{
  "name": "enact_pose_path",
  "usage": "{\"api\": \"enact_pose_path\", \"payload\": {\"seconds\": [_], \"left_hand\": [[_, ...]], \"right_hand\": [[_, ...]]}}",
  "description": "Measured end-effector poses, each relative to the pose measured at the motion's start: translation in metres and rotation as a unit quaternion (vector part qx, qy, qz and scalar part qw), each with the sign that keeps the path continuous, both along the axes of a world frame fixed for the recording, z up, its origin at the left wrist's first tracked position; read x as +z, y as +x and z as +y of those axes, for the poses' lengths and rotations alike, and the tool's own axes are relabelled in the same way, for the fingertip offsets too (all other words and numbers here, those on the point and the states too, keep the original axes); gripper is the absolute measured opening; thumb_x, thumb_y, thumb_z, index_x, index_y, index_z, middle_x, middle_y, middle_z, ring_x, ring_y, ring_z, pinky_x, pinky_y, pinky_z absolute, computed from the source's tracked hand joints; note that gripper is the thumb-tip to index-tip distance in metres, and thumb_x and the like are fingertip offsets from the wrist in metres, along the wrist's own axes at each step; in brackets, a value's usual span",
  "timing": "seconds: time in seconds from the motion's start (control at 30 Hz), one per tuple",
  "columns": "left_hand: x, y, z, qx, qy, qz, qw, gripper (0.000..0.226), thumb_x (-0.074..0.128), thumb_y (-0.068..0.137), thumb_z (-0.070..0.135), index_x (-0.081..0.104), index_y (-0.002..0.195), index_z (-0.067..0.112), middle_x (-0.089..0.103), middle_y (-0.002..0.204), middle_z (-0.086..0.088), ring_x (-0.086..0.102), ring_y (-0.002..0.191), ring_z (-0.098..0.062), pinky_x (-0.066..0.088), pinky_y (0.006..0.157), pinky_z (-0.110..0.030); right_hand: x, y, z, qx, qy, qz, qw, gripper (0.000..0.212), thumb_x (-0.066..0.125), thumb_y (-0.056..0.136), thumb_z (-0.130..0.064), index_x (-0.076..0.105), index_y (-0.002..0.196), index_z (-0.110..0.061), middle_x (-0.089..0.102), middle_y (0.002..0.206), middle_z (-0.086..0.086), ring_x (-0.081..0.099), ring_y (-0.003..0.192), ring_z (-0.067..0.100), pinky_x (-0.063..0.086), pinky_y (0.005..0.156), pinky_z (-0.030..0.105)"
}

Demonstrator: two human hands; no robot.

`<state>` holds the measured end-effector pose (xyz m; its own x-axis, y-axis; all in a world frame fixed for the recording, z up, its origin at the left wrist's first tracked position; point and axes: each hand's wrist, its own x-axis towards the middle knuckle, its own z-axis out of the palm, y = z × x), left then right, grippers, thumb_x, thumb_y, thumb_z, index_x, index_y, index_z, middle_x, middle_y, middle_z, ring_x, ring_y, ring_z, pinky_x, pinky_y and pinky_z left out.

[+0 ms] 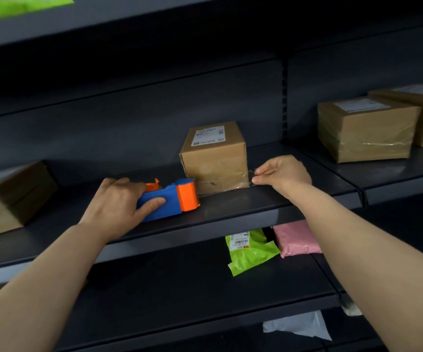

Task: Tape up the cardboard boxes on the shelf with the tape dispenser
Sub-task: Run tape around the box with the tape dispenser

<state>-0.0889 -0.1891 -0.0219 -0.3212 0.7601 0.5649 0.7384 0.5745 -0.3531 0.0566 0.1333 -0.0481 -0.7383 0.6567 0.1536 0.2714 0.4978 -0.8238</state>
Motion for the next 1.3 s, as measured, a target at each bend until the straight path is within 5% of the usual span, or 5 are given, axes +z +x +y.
{"api": "enact_pose_path", "payload": {"seconds": [0.53, 0.73, 0.87, 1.0, 1.3], "left_hand": [[-0.001, 0.002, 0.002, -0.023, 0.032, 0.001, 0.999, 0.074, 0.018, 0.091, 0.072, 0.067, 0.083, 0.017, 0.026, 0.057, 0.016, 0.034, 0.055, -0.013, 0.036, 0.061, -0.03], [-0.003, -0.002, 0.0, -0.018, 0.03, 0.002, 0.999, 0.075, 0.017, 0.091, 0.073, 0.067, 0.083, 0.017, 0.038, 0.055, 0.01, 0.05, 0.056, -0.021, 0.037, 0.062, -0.031], [-0.006, -0.007, -0.004, -0.013, 0.029, 0.008, 0.999, 0.072, 0.02, 0.09, 0.072, 0.067, 0.086, 0.019, 0.053, 0.057, 0.005, 0.052, 0.059, -0.02, 0.038, 0.063, -0.032], [-0.007, -0.013, -0.01, -0.007, 0.03, 0.013, 0.999, 0.068, 0.025, 0.089, 0.071, 0.068, 0.087, 0.018, 0.056, 0.058, 0.003, 0.052, 0.06, -0.021, 0.037, 0.063, -0.033], [-0.014, -0.025, -0.013, -0.019, 0.079, 0.018, 0.997, 0.075, 0.021, 0.09, 0.073, 0.07, 0.093, 0.016, 0.064, 0.065, 0.0, 0.058, 0.064, -0.024, 0.045, 0.068, -0.036]], "right_hand": [[0.006, -0.006, -0.018, -0.001, 0.039, -0.03, 0.999, 0.02, 0.067, 0.076, -0.019, 0.059, 0.083, -0.036, 0.063, 0.081, -0.021, 0.062, 0.096, 0.009, 0.049, 0.092, 0.034], [0.016, -0.005, -0.035, 0.044, 0.009, -0.017, 0.999, 0.069, 0.057, 0.075, 0.0, 0.043, 0.137, -0.026, 0.064, 0.118, -0.009, 0.055, 0.121, 0.018, 0.046, 0.099, 0.035], [0.033, -0.001, -0.064, 0.012, 0.308, 0.093, 0.947, 0.099, 0.07, 0.067, -0.005, 0.02, 0.151, -0.022, 0.021, 0.159, 0.002, 0.015, 0.147, 0.022, 0.019, 0.118, 0.042], [0.03, -0.022, -0.084, 0.126, 0.521, -0.074, 0.841, 0.118, 0.067, 0.069, -0.014, -0.016, 0.153, -0.018, -0.021, 0.161, 0.002, -0.03, 0.144, 0.022, -0.014, 0.117, 0.052], [0.016, -0.043, -0.084, 0.073, 0.457, 0.029, 0.886, 0.105, 0.069, 0.055, -0.016, 0.023, 0.149, -0.022, 0.028, 0.149, -0.005, 0.021, 0.138, 0.016, 0.016, 0.11, 0.04]]}}
